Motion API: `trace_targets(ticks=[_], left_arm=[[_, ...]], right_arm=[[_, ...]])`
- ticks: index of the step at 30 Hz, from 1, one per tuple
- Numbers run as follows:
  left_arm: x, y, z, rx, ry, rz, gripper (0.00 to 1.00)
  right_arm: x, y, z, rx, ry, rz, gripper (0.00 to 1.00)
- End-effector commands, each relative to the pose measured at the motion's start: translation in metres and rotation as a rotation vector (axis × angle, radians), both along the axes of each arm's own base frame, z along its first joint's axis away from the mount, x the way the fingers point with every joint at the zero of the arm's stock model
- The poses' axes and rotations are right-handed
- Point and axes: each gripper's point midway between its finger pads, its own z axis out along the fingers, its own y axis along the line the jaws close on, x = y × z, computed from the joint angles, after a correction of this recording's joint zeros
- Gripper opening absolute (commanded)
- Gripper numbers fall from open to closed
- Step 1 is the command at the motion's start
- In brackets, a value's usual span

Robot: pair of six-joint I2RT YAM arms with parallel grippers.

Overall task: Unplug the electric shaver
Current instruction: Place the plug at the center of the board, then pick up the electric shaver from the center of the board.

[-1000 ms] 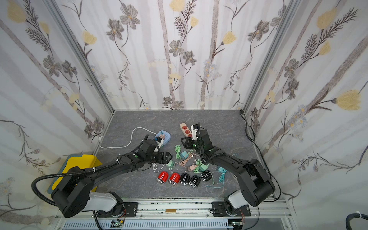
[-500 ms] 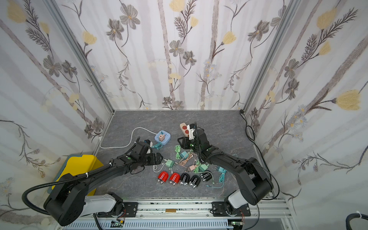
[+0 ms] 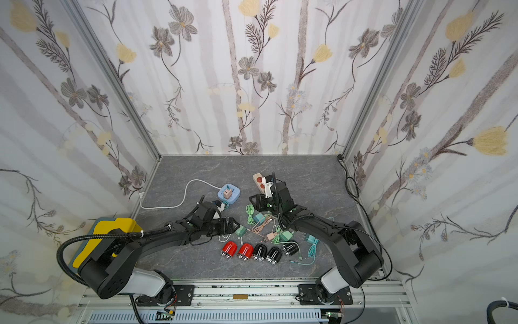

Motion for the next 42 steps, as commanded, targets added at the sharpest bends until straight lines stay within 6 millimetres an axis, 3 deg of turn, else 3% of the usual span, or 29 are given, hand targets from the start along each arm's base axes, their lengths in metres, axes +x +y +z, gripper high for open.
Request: trace_targets(ticks=[1, 4, 8, 13, 15, 16, 26, 33, 42], left_arm=[[-0.013, -0.021, 0.008, -0.061, 0.026, -0.101, 1.0], [-0.01, -0.017, 0.013, -0.017, -0.006, -0.099, 1.0], [0.001, 0.022, 0.011, 0.18, -0.028, 0.03, 1.0], [0.002, 0.059, 0.029, 0.314, -0.083, 0.125, 1.0], [0.0, 0.079, 0.026, 0.395, -0.079, 0.158, 1.0], [0.001, 0.086, 0.033, 0.403, -0.092, 0.185, 1.0], [0.009, 0.159, 0.022, 0.48, 0.002, 0.406, 1.0], [0.019, 0.188, 0.015, 0.559, -0.005, 0.437, 1.0], [0.029, 0.19, 0.0, 0.536, 0.028, 0.414, 1.0]], right_arm=[[0.0, 0.004, 0.004, 0.006, -0.013, 0.022, 0.5], [-0.001, 0.004, 0.006, 0.009, -0.016, 0.024, 0.5], [-0.003, 0.004, 0.006, 0.01, -0.022, 0.031, 0.5], [-0.009, 0.01, 0.006, 0.037, -0.032, 0.048, 0.49], [-0.012, 0.016, 0.006, 0.045, -0.036, 0.071, 0.49], [-0.014, 0.019, 0.007, 0.047, -0.038, 0.086, 0.48], [-0.038, 0.049, 0.008, 0.086, -0.043, 0.214, 0.45], [-0.041, 0.054, 0.007, 0.097, -0.038, 0.221, 0.45], [-0.041, 0.054, 0.008, 0.091, -0.035, 0.219, 0.45]])
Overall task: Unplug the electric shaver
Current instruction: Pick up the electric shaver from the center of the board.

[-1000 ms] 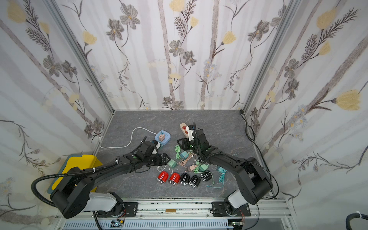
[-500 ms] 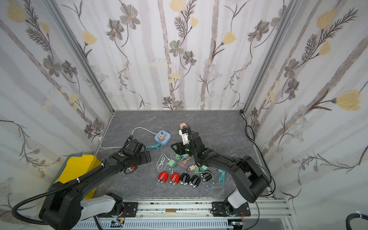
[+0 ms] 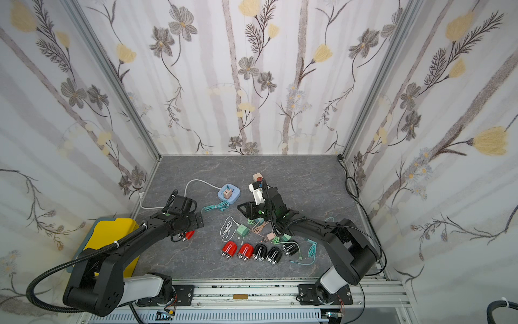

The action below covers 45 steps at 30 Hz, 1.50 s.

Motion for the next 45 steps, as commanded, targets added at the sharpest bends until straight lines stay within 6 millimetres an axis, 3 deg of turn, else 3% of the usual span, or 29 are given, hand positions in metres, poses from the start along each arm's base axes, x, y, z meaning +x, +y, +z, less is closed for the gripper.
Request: trace_targets(ticks=[1, 4, 9, 18, 33, 39, 45], left_arm=[[0.007, -0.008, -0.003, -0.031, -0.007, -0.04, 1.0], [0.003, -0.015, -0.011, -0.066, 0.03, -0.051, 0.99], [-0.003, -0.026, -0.007, -0.124, 0.029, -0.044, 0.9], [-0.025, -0.036, -0.016, -0.037, 0.121, -0.081, 0.83], [-0.038, -0.053, -0.033, 0.027, 0.193, -0.175, 0.69], [-0.036, -0.062, -0.033, 0.027, 0.183, -0.221, 0.58], [-0.016, -0.115, -0.004, -0.211, 0.006, -0.36, 0.41]], right_arm=[[0.002, 0.002, 0.007, 0.013, -0.021, 0.001, 0.45], [0.003, 0.003, 0.008, 0.017, -0.02, -0.001, 0.45], [0.003, 0.004, 0.006, 0.008, -0.013, -0.001, 0.45], [0.004, 0.008, 0.007, 0.003, -0.011, 0.003, 0.45], [0.001, 0.006, 0.003, -0.004, -0.008, -0.001, 0.45], [0.001, 0.006, 0.003, 0.0, -0.004, -0.002, 0.45], [0.003, 0.0, 0.015, 0.047, -0.002, -0.049, 0.41]])
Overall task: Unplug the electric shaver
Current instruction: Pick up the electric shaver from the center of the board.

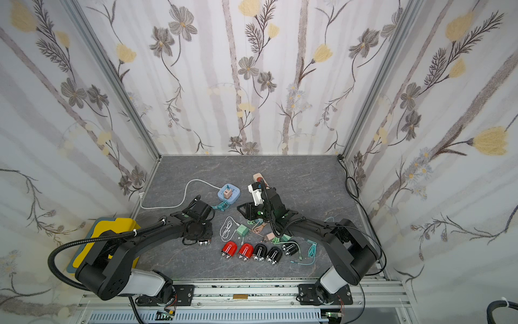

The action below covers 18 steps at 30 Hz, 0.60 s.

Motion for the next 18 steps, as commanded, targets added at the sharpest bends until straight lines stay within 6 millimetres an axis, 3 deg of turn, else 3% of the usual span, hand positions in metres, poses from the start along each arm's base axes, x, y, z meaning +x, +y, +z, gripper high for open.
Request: trace_targets(ticks=[1, 9, 18], left_arm=[[0.022, -0.041, 0.028, -0.199, -0.146, -0.093, 0.39], [0.045, -0.072, 0.076, -0.383, -0.444, -0.204, 0.37], [0.036, -0.115, 0.116, -0.568, -0.668, -0.356, 0.35]], right_arm=[[0.007, -0.001, 0.016, 0.048, -0.02, -0.037, 0.41], [-0.001, -0.004, 0.021, 0.092, 0.04, -0.034, 0.4], [0.003, -0.006, 0.017, 0.027, 0.109, -0.078, 0.34]])
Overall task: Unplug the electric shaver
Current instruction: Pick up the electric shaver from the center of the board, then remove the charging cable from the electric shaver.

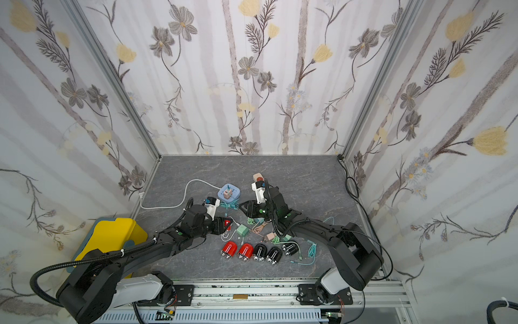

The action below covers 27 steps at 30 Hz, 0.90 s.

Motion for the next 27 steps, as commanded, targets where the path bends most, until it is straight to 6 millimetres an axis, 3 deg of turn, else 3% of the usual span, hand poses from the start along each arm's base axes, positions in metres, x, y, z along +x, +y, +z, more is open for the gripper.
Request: trace_targets(ticks=[1, 6, 15, 18, 27], left_arm=[[0.008, -0.023, 0.043, -0.106, -0.198, -0.063, 0.35], [0.001, -0.033, 0.042, -0.063, -0.267, -0.095, 0.31], [-0.006, -0.044, 0.041, -0.062, -0.296, -0.125, 0.3], [-0.006, -0.047, 0.032, -0.037, -0.279, -0.13, 0.29], [-0.012, -0.056, 0.027, -0.023, -0.279, -0.151, 0.28]], right_arm=[[0.005, -0.004, -0.003, -0.066, 0.026, -0.043, 0.33], [0.007, -0.011, -0.01, -0.153, 0.033, -0.072, 0.3], [-0.006, 0.0, -0.008, -0.165, 0.014, -0.002, 0.26], [-0.011, 0.005, -0.008, -0.165, 0.004, 0.022, 0.26], [-0.017, 0.013, -0.018, -0.167, 0.028, 0.057, 0.22]])
